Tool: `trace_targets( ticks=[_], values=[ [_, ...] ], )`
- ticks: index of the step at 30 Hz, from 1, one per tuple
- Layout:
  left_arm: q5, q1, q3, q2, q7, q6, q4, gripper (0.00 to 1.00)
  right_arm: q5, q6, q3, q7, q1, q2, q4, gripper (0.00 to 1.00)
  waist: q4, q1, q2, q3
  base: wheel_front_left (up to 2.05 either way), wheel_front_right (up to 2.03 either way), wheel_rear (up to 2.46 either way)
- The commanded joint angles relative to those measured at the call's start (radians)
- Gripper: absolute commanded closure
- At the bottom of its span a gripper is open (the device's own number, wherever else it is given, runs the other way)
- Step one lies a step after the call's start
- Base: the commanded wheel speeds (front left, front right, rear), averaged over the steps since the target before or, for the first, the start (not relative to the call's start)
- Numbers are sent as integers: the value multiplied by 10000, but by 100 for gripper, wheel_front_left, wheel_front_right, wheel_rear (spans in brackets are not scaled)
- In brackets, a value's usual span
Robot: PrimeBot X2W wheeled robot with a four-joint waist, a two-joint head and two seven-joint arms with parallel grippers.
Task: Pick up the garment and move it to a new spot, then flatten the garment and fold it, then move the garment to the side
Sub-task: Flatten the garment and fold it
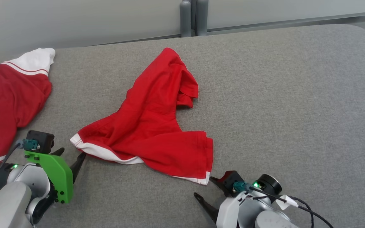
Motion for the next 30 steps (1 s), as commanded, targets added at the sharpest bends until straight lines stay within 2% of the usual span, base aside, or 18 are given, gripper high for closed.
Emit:
trace_targets(
  ticks=[1,10,15,17,18,20,24,25,30],
  values=[
    [-106,-185,-13,101,14,12,11,0,68,1,26,31,-129,-10,-26,0,-44,0,91,43,0,0,0],
    [-159,-654,-512,272,194,12,298,0,291,-1,374,843,-767,3,-122,0,-105,0,91,218,0,0,0],
    [-44,-669,-751,10,221,24,301,0,298,-1,358,1187,-912,10,71,0,8,0,91,247,0,0,0],
    [-22,-683,-782,-25,192,35,328,0,330,1,395,1329,-914,54,156,22,50,0,91,256,0,0,0],
    [-21,-703,-801,-60,162,48,350,0,341,1,389,1375,-924,63,187,46,68,0,91,266,0,0,0],
    [25,-759,-832,-131,110,75,397,0,298,1,348,1429,-926,62,233,71,102,0,91,290,0,0,0],
    [283,-897,-933,-176,-123,271,546,0,258,1,241,1479,-831,30,253,91,129,0,91,342,0,0,0],
    [368,-948,-956,-201,-206,314,589,0,241,1,226,1492,-785,6,245,100,133,0,91,344,0,0,0],
    [547,-1205,-977,-311,-410,513,734,0,176,1,176,1609,-635,-108,176,100,151,0,91,348,0,0,0]
  ],
)
